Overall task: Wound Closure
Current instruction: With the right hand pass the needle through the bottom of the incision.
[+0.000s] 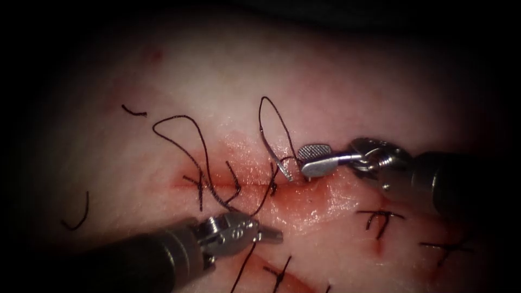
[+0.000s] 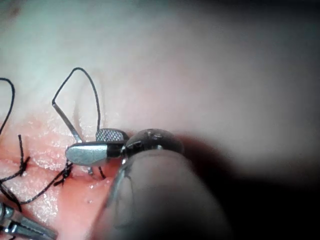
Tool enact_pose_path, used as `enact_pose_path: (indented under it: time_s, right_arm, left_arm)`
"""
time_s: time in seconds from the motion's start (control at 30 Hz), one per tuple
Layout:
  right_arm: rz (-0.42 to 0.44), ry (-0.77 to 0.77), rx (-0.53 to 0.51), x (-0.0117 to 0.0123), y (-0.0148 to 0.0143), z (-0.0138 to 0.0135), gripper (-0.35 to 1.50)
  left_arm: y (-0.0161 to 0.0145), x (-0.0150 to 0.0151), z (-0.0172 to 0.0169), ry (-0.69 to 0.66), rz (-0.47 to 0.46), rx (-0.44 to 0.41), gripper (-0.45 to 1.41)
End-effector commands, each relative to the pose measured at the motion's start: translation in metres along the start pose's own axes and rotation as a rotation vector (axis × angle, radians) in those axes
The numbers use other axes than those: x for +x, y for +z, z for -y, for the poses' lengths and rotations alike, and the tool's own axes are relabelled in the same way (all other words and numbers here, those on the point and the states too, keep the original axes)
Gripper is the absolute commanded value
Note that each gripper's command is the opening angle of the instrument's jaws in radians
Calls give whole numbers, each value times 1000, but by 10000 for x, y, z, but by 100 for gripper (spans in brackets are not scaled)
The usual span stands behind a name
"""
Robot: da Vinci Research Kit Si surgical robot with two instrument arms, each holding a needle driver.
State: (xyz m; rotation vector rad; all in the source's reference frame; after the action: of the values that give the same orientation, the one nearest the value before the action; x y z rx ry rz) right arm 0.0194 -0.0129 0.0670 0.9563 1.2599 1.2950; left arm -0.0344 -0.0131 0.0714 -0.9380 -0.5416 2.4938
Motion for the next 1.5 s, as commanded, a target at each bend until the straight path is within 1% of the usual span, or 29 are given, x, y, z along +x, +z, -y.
enact_pose_path:
  time_s: [0.03, 0.1, 0.13, 0.17, 0.23, 0.27, 0.3, 0.37, 0.4, 0.47, 0.5, 0.6, 0.7, 0.8, 0.87, 0.93, 1.0, 1.07, 1.13, 1.2, 1.27, 1.43, 1.47, 1.5]
  right_arm:
    - [5, 10, 27, 13, 14, 0, 100]
    - [17, 18, 47, 21, 20, 3, 98]
    - [29, 21, 64, 25, 24, 3, 78]
    - [41, 22, 77, 28, 28, 3, 75]
    - [67, 23, 76, 31, 38, 3, 76]
    - [123, 21, 71, 32, 49, 1, 78]
    - [144, 13, 76, 32, 54, 0, 78]
    - [220, -42, 87, 32, 67, -1, 80]
    - [244, -68, 93, 32, 70, -1, 80]
    - [268, -101, 98, 33, 76, -2, 83]
    - [288, -135, 103, 32, 82, -2, 90]
    - [333, -193, 128, 30, 91, -1, 91]
    - [347, -212, 147, 28, 96, -2, 91]
    - [379, -243, 156, 26, 103, -9, 91]
    - [404, -252, 147, 24, 105, -15, 96]
    - [419, -272, 113, 22, 103, -23, 98]
    - [427, -281, 104, 20, 96, -33, 96]
    - [426, -286, 100, 20, 93, -38, 96]
    - [434, -293, 96, 18, 91, -44, 88]
    - [440, -300, 101, 16, 92, -44, 78]
    - [448, -298, 112, 14, 96, -43, 75]
    - [455, -296, 123, 12, 109, -44, 75]
    - [459, -293, 126, 11, 110, -46, 73]
    - [463, -296, 130, 10, 111, -47, 66]
  left_arm:
    - [8, 3, 3, 2, -1, -1, -38]
    - [8, 3, 3, 2, -1, -1, -38]
    - [8, 3, 3, 2, -1, -1, -38]
    - [8, 3, 3, 2, -1, 0, -38]
    - [8, 3, 2, 2, -1, -1, -38]
    - [7, 3, 2, 2, -1, -1, -38]
    - [7, 3, 2, 2, -1, -1, -38]
    - [7, 3, 2, 2, -1, -1, -38]
    - [7, 3, 2, 2, -1, -1, -38]
    - [6, 3, 2, 3, -1, -1, -38]
    - [6, 3, 2, 3, -1, -1, -38]
    - [6, 2, 1, 3, 0, -1, -38]
    - [6, 2, 1, 3, 0, -1, -38]
    - [6, 2, 1, 3, 0, 0, -38]
    - [7, 1, 0, 3, 0, 0, -38]
    - [6, 1, 0, 5, 2, -1, -38]
    - [6, 0, 0, 6, 8, -4, -38]
    - [6, 0, 0, 6, 8, -4, -38]
    - [7, 0, 0, 5, 8, -2, -38]
    - [7, 0, 0, 6, 11, -3, -38]
    - [7, 0, -1, 6, 12, 0, -38]
    - [7, 0, -1, 6, 12, 0, -38]
    - [7, 0, -1, 6, 12, 0, -38]
    - [7, 0, -2, 6, 12, 1, -38]
